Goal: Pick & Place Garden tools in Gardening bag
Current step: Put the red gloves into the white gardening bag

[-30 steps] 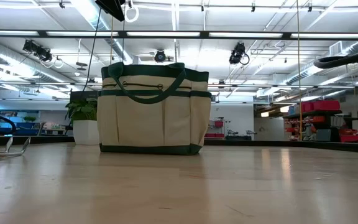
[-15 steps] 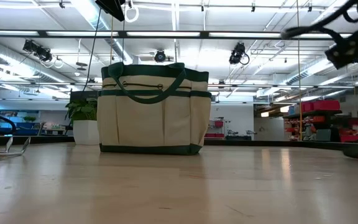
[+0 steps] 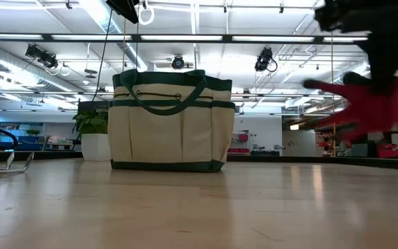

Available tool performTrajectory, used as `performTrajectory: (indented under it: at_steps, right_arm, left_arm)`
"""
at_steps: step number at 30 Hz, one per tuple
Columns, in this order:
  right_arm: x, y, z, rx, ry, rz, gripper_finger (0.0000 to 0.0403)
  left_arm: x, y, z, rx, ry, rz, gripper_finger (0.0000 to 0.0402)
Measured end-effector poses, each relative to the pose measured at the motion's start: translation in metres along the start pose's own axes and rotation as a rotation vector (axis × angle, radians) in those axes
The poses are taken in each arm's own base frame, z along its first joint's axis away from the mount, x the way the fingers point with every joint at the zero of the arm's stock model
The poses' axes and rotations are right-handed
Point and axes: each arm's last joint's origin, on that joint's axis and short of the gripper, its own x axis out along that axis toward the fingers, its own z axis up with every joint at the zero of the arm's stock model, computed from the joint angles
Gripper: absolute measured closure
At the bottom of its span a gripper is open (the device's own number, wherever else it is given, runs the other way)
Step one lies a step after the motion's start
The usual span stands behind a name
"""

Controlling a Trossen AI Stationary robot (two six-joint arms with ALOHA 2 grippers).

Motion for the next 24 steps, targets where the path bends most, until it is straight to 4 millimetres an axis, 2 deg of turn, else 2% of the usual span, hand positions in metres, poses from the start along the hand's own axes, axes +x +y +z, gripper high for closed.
performTrajectory:
  at_steps: [13,24]
  right_arm:
    - [-0.027,-0.003,0.047,0.002,-0.363,0.010,0.0401]
    - [-0.043,0.004,0.085,-0.014,-0.630,0.048,0.0402]
  left_arm:
    - [0.000,0.000,0.000,0.002,0.000,0.000,0.0225]
    - [0.000,0.000,0.000,-0.001,0.000,0.000,0.0225]
